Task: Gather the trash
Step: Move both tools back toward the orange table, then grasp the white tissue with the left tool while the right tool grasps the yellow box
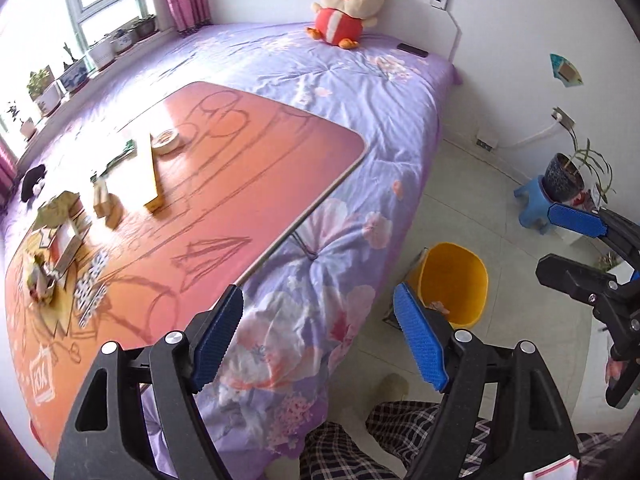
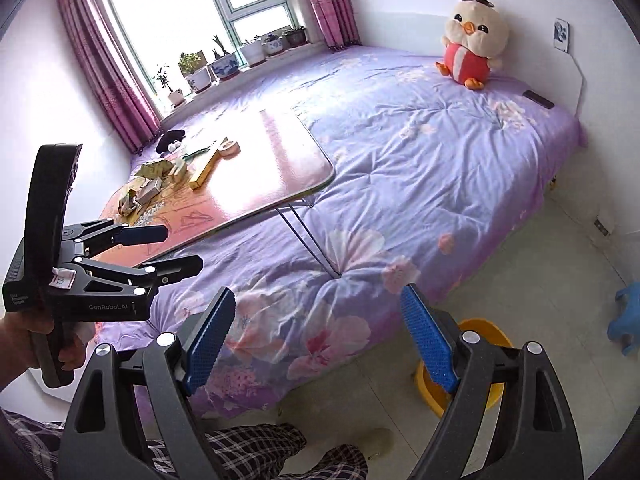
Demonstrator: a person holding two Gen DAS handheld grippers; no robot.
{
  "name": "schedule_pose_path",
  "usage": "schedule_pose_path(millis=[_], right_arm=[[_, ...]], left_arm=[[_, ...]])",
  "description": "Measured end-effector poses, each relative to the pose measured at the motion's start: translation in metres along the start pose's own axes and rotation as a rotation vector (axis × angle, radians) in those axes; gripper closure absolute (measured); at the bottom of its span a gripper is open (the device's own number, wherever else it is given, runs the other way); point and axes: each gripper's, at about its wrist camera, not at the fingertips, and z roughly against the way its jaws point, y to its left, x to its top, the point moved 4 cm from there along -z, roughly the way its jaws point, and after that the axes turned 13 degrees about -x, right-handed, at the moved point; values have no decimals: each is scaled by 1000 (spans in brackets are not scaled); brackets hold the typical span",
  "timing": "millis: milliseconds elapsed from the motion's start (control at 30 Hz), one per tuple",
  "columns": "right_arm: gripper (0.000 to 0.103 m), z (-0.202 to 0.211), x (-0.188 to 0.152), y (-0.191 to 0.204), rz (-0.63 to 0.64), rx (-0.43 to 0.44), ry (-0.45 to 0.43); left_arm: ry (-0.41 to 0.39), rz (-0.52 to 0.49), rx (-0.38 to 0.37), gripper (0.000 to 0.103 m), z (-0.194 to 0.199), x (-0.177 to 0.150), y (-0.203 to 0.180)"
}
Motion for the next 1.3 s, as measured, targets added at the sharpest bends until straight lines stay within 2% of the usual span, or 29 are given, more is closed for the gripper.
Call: schedule_pose_path(millis=[233, 367, 567, 767, 967, 1300], right_arm=[[11, 0, 38, 61, 60, 24, -125], [10, -15, 54, 96, 106, 44, -134], [10, -48, 69, 136, 150, 74, -102], [10, -89, 82, 166, 171, 72, -53], [10, -130, 87, 193, 205, 59, 8], [10, -159, 97, 224, 238, 42, 56]], left_arm=[[-90, 208, 152, 16, 43, -25, 84], [-116, 313, 220, 13, 62, -40, 140], [-128, 401, 294, 13, 77, -51, 215], [-130, 444, 330, 13, 83, -58, 266], [-130, 487, 334, 16, 82, -60, 306], [-126, 542, 315, 21, 70, -49, 350]])
